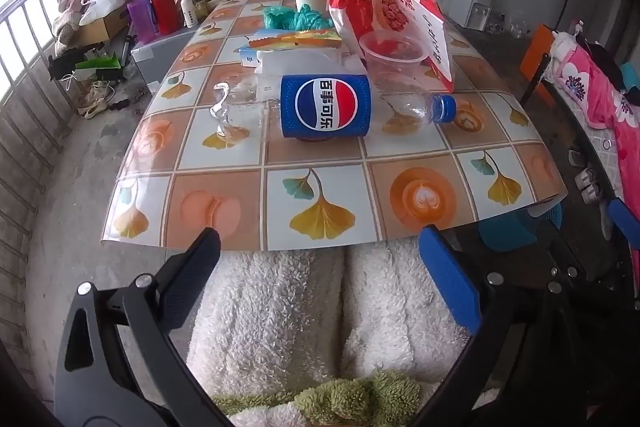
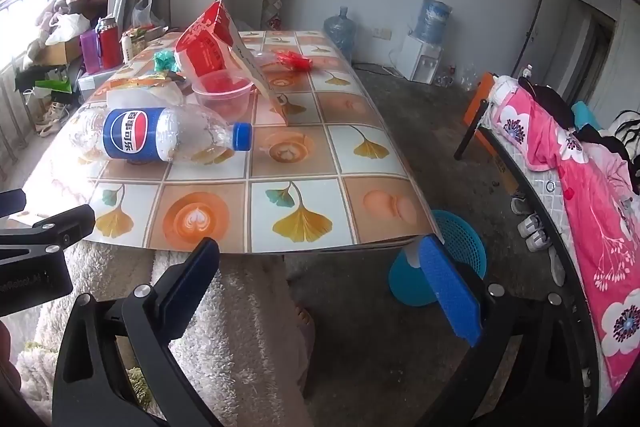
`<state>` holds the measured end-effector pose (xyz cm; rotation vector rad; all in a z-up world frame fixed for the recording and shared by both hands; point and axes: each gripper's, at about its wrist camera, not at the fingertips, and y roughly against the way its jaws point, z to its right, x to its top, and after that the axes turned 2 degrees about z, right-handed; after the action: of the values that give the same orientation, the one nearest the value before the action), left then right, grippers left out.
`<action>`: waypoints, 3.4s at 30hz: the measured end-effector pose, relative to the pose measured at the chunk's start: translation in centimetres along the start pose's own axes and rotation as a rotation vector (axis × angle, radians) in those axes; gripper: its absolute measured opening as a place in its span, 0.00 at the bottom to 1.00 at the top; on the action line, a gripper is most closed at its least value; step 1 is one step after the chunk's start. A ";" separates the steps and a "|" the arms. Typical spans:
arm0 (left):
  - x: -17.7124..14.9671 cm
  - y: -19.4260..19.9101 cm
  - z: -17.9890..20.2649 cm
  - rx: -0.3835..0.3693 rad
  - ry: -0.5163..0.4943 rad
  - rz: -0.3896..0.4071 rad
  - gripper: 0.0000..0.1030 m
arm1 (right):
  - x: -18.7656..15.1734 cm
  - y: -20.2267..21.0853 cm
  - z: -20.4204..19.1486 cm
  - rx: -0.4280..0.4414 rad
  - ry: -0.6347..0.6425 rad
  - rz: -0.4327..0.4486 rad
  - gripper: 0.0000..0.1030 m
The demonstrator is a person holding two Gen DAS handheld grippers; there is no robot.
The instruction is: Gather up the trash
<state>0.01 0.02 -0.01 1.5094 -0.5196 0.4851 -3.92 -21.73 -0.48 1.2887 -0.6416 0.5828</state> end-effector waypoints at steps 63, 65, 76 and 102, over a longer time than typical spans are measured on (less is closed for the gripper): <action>-0.2 -0.3 -0.6 -0.002 0.008 -0.007 0.92 | 0.3 -0.2 0.2 0.002 -0.012 0.000 0.94; -0.2 -0.3 -0.6 -0.002 0.008 -0.007 0.92 | 0.3 -0.2 0.2 0.003 -0.012 -0.001 0.94; -0.2 -0.3 -0.6 -0.003 0.008 -0.007 0.92 | 0.7 -0.1 0.1 0.005 -0.012 0.000 0.94; 1.2 -1.6 -3.3 0.044 0.010 0.041 0.92 | 2.2 -2.2 -0.3 0.021 -0.039 -0.003 0.94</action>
<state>2.04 3.25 -0.59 1.5401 -0.5356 0.5383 -0.74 -21.80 -0.43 1.3235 -0.6675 0.5648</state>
